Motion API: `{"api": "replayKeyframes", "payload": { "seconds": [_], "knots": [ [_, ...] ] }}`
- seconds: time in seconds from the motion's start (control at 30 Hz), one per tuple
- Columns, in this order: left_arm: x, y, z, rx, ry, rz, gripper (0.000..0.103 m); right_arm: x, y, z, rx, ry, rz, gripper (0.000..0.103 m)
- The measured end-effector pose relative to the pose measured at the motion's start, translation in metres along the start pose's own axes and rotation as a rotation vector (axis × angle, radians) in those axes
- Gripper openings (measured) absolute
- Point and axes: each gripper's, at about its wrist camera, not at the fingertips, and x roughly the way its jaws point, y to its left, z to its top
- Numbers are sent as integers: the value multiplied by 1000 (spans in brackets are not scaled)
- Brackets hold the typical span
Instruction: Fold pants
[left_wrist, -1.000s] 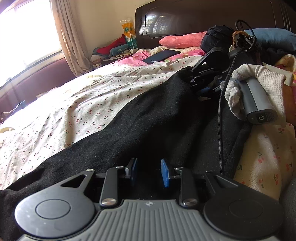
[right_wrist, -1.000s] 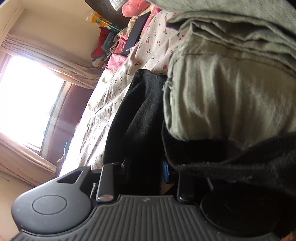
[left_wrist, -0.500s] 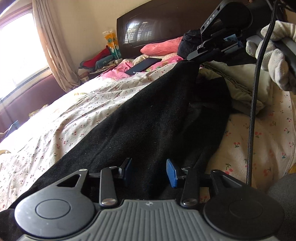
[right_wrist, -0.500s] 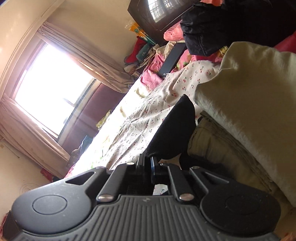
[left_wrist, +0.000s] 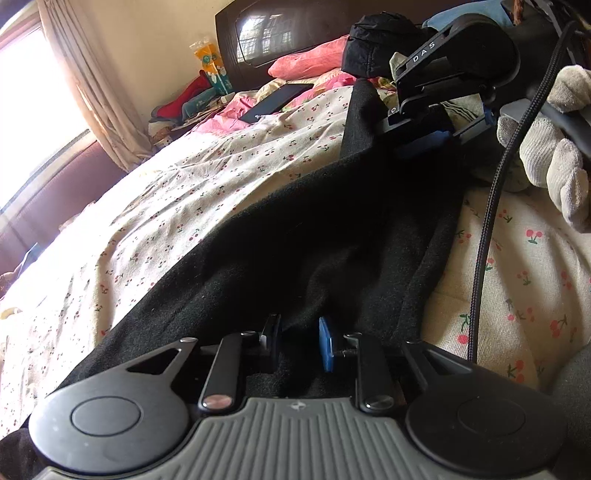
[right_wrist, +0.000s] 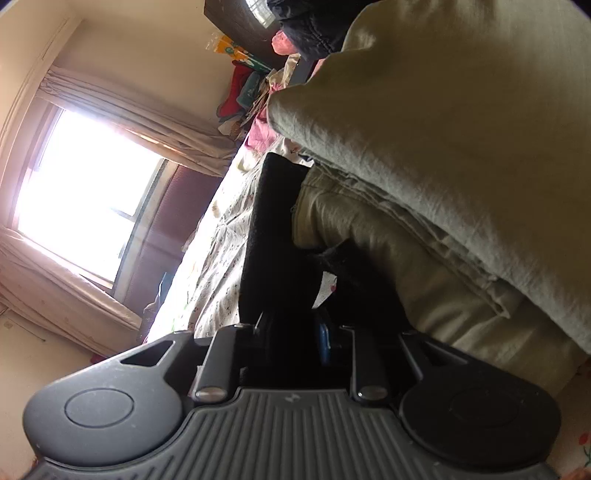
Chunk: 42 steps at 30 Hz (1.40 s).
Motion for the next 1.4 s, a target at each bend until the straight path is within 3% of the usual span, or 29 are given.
{"api": "replayKeyframes", "payload": {
  "seconds": [0.1, 0.13, 0.17, 0.2, 0.33, 0.4, 0.5, 0.63, 0.73, 0.83, 0.87, 0.93, 1.1, 1.17, 1.33, 1.4],
  "knots": [
    [-3, 4, 0, -20, 2, -3, 38, 14, -9, 1, 69, 23, 46, 33],
    [-4, 3, 0, -17, 1, 0, 38, 17, -12, 2, 95, 30, 62, 29],
    [-6, 3, 0, -13, -2, 3, 38, 18, -12, 3, 113, 25, 79, 11],
    [-9, 3, -1, -12, -6, 5, 38, 15, -9, 4, 119, 14, 109, 4],
    [-18, 6, -1, -25, -25, 7, 39, -11, 22, 12, 24, -74, 191, 2],
    [-22, 5, -3, -4, -34, 31, 46, -22, 34, 17, -20, -82, 213, 2],
    [-26, 5, -13, 47, -29, 70, 52, -30, 50, 12, -137, -3, 167, 7],
    [-31, 17, -28, 4, 23, 63, 52, -21, 61, -24, -306, 125, 19, 11],
    [-40, 18, -42, 24, 29, 97, 53, -2, 51, -44, -228, 222, -7, 29],
    [-44, 22, -55, 43, 44, 153, 52, 11, 58, -64, -241, 287, 1, 29],
    [-45, 28, -57, 19, 48, 156, 51, 12, 66, -70, -295, 293, -2, 29],
    [-48, 40, -60, -34, 54, 178, 35, 11, 89, -90, -495, 316, -9, 29],
    [-64, 59, -73, -99, 45, 205, 35, 8, 143, -152, -1104, 397, -11, 29],
    [-70, 63, -76, -123, 35, 197, 35, 8, 152, -182, -1349, 411, 11, 36],
    [-74, 71, -78, -197, 6, 176, 35, 27, 161, -243, -1714, 466, 96, 39],
    [-76, 72, -78, -194, -4, 177, 35, 35, 162, -260, -1816, 394, 84, 33]
  ]
}}
